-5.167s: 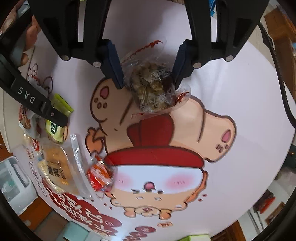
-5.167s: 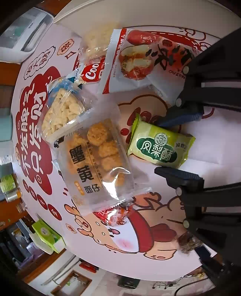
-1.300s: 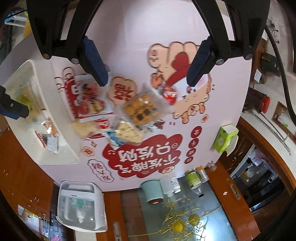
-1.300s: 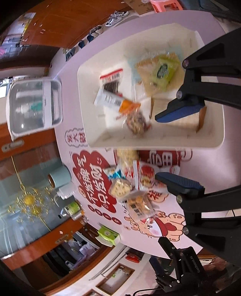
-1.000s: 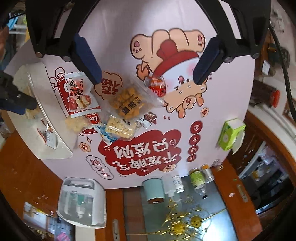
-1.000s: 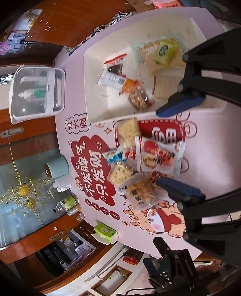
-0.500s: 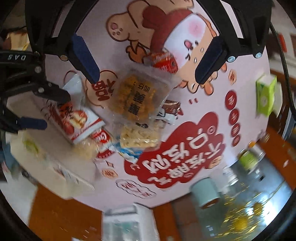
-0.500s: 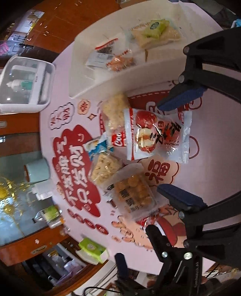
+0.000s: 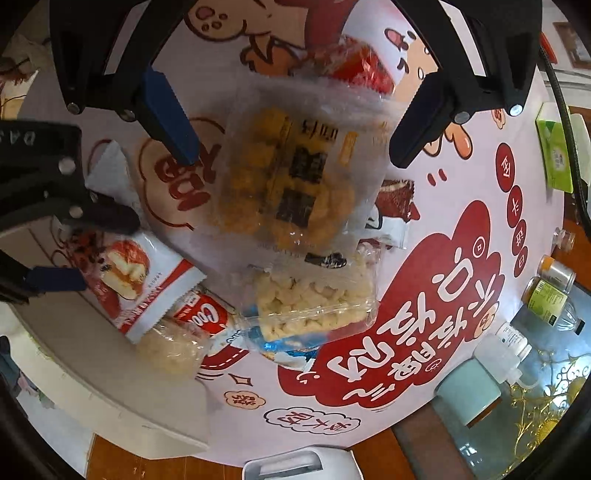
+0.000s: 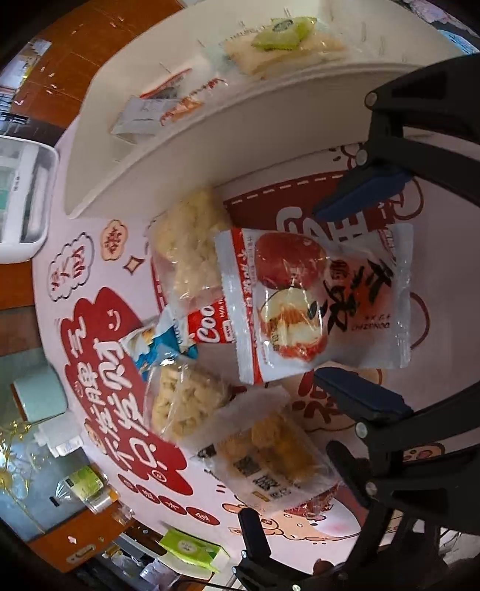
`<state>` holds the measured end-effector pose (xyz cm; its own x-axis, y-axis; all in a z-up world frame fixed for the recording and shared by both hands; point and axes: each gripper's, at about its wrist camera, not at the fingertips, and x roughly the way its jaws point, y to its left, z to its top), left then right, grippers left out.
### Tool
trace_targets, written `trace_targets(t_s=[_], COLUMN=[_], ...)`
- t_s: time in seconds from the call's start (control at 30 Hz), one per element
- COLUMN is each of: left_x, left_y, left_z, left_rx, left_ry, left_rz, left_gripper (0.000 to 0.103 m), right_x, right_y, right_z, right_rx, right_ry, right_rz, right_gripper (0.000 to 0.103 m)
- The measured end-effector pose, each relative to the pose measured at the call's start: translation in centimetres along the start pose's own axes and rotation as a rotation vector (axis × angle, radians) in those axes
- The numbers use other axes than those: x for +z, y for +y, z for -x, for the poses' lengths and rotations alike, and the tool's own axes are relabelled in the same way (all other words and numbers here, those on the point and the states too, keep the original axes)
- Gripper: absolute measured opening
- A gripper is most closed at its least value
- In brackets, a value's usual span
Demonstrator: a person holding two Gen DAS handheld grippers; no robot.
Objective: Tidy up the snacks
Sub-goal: 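Grasp the crab-roe cookie bag with left tool while right tool grasps red cracker bag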
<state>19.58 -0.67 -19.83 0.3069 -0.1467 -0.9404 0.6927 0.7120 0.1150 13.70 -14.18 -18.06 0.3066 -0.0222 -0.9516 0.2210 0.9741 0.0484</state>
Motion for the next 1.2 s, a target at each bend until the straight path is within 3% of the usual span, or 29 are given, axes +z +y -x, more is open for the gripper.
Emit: trace_targets(t_s=[0.27, 0.43, 0.73, 0.8, 1.2], left_x=[0.6, 0.9, 0.7, 0.7, 0.1], left_y=[0.1, 0.4, 0.4, 0.6, -0.5], left_z=[-1.5, -1.8, -1.0, -0.6, 6.5], left_rx=[0.063, 0.067, 0.083, 0.083, 0.090], left_ry=[0.016, 0.017, 0.005, 0.002, -0.085], left_rz=[0.020, 0.051, 0.076, 0.095, 0.138], left_gripper=[0.102, 0.090, 0.080, 0.078, 0.078], right_x=[-0.2, -0.2, -0.7, -0.8, -1.4], right_y=[0.0, -0.3, 0.6, 0.7, 0.5], right_z=[-1.1, -1.3, -0.3, 0.2, 4.8], right_rx=[0.021, 0.040, 0.044, 0.047, 0.088], right_ry=[0.025, 0.025, -0.018, -0.030, -0.121], right_rz=[-0.004, -0.016, 0.048, 0.051, 0.065], right_gripper=[0.082, 0.082, 0.059, 0.055, 0.054])
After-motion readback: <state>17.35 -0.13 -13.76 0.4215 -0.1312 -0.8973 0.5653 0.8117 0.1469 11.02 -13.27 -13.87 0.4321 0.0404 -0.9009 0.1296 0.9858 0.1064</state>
